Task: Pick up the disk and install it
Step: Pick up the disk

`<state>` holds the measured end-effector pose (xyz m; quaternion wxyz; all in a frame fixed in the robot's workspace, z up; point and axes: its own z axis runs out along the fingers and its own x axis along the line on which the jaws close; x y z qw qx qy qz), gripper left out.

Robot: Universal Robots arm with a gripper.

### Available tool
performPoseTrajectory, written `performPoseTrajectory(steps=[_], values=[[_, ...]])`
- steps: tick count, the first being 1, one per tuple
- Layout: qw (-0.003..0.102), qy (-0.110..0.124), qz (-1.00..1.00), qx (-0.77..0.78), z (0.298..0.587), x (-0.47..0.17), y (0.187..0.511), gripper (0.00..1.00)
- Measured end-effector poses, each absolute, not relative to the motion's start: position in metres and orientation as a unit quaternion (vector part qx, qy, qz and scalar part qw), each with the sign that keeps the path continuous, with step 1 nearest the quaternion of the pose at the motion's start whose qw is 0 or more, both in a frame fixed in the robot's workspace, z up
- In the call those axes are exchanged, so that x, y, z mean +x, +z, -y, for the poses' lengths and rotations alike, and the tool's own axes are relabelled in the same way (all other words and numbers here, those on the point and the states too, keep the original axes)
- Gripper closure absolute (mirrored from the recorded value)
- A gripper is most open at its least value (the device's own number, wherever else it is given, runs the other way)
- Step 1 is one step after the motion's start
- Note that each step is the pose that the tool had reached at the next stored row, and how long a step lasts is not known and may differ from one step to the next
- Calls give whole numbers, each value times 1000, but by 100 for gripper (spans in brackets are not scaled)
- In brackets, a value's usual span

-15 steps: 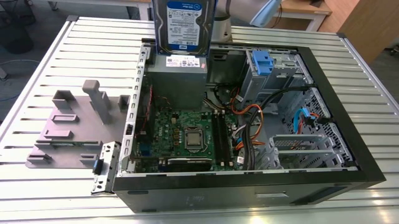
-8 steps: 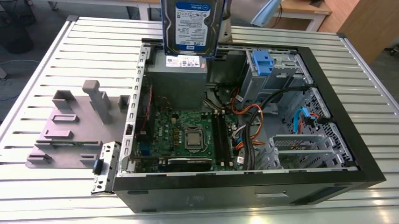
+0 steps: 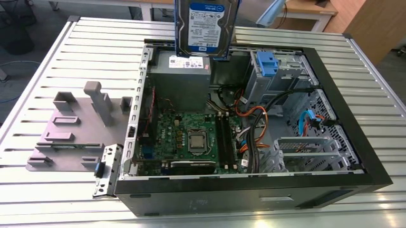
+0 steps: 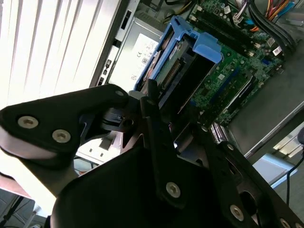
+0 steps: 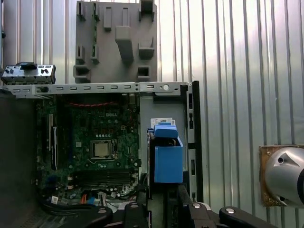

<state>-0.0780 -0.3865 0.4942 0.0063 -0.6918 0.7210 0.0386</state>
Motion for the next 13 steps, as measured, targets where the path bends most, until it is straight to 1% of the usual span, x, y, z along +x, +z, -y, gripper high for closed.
performPoseTrajectory(steps=[13], values=[[6, 39, -721, -692, 387, -44, 493, 65]])
